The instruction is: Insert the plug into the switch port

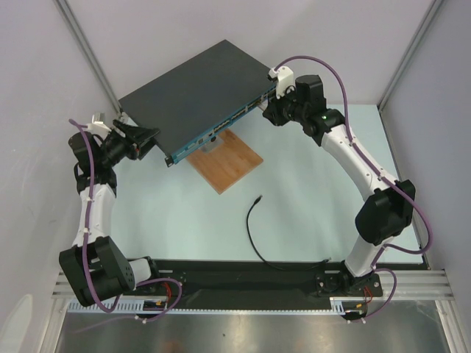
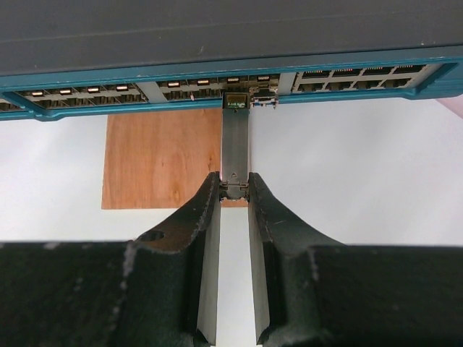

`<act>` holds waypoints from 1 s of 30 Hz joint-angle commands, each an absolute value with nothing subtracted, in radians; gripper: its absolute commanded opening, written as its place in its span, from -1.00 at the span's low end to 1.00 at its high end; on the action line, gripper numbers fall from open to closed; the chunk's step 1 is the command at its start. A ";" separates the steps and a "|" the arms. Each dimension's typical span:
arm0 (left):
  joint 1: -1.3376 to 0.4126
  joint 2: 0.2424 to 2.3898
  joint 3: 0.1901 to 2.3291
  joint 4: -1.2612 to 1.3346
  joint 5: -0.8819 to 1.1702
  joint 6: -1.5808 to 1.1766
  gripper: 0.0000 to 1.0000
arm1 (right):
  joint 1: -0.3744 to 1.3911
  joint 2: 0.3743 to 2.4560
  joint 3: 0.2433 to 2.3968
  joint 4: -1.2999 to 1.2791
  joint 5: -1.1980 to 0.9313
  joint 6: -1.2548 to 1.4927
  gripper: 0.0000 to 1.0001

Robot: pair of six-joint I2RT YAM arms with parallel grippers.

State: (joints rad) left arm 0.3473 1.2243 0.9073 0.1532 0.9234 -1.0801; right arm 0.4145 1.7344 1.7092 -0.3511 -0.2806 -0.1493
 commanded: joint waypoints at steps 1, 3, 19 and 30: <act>0.318 1.247 0.957 0.216 0.868 -1.035 -0.99 | 0.411 1.756 1.770 -0.279 -0.256 -0.140 -1.00; 0.318 1.247 0.957 0.216 0.867 -1.035 -0.99 | 0.413 1.758 1.773 -0.281 -0.256 -0.143 -1.00; 0.318 1.253 0.959 0.215 0.871 -1.034 -0.99 | 0.437 1.782 1.790 -0.287 -0.255 -0.161 -1.00; 0.318 1.256 0.956 0.215 0.871 -1.032 -0.99 | 0.449 1.772 1.778 -0.298 -0.259 -0.183 -1.00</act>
